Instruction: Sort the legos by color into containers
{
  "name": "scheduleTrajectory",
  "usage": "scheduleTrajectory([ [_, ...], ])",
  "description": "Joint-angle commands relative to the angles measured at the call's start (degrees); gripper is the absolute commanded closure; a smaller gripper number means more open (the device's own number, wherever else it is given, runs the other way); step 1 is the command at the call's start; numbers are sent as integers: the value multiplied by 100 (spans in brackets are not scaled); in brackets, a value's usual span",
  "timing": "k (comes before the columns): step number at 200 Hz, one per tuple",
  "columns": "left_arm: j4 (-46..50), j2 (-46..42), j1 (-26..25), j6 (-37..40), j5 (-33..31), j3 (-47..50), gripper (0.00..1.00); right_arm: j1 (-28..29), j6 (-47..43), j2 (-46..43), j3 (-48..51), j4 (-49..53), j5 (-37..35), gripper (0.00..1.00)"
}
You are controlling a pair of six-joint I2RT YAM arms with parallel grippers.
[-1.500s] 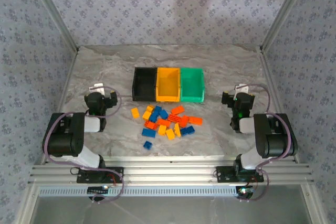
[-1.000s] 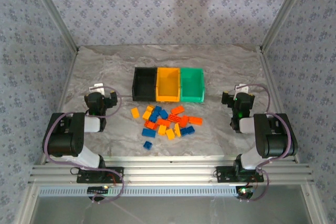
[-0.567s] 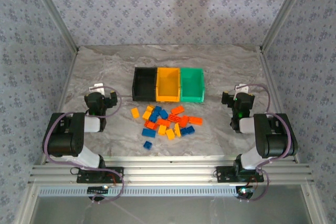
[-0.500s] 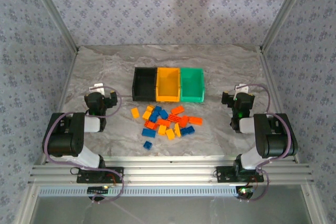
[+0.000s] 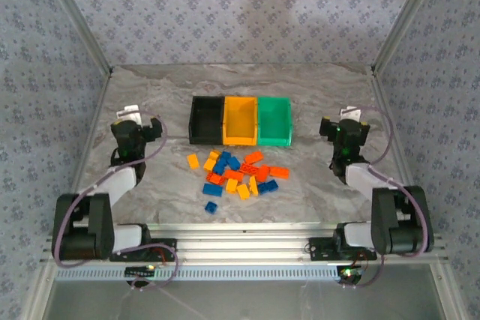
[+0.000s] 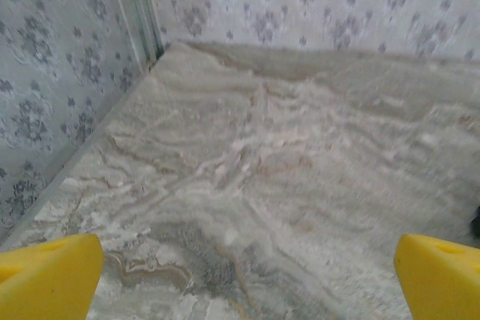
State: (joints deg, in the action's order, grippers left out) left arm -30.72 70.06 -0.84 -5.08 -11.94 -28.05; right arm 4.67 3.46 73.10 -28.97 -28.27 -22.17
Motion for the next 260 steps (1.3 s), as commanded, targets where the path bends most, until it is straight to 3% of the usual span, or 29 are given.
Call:
scheduleTrajectory([
  [1, 275, -567, 18, -719, 83, -164, 0, 382, 846, -370, -439, 1313, -1428, 0],
  [17, 390, -867, 31, -1889, -133, -235, 0, 351, 2342, -466, -900, 2585, -1458, 0],
  [31, 537, -1125, 48, -3003, -266, -206, 0, 81, 4077, -453, -1357, 3981, -756, 0],
  [46, 1187, -1436, 53, -4203, -395, -210, 0, -396, 3805, -324, -1291, 3454, 972, 0],
  [60, 1772, -1651, 56, -4878, -718, -232, 0, -399, 3901, -307, -1120, 3149, 1257, 0],
  [76, 1618, -1770, 145, -4668, 31, -166, 0, -252, 3705, -438, -1066, 3170, 1518, 0],
  [105, 2380, -1684, -5, -4708, 1028, -555, 0, 379, 3468, -553, -1424, 4485, 1694, 0],
  [131, 3219, -1905, -747, -4458, 1021, -687, 1, 1261, 3692, -606, -1128, 4765, 1870, 0],
  [151, 3969, -2065, -1317, -4293, 1131, -806, 7, 2097, 3885, -447, -976, 4803, 1761, 0],
  [176, 4298, -2368, -1983, -4279, 1167, -619, 1, 2869, 3882, 14, -1085, 4876, 1545, 0],
  [210, 4575, -2925, -2645, -4484, 831, -145, 0, 3420, 4041, 594, -1379, 5110, 1044, 0],
  [260, 4820, -3360, -2757, -4621, 733, 240, 0, 3614, 4239, 1251, -1773, 5379, 706, 2],
])
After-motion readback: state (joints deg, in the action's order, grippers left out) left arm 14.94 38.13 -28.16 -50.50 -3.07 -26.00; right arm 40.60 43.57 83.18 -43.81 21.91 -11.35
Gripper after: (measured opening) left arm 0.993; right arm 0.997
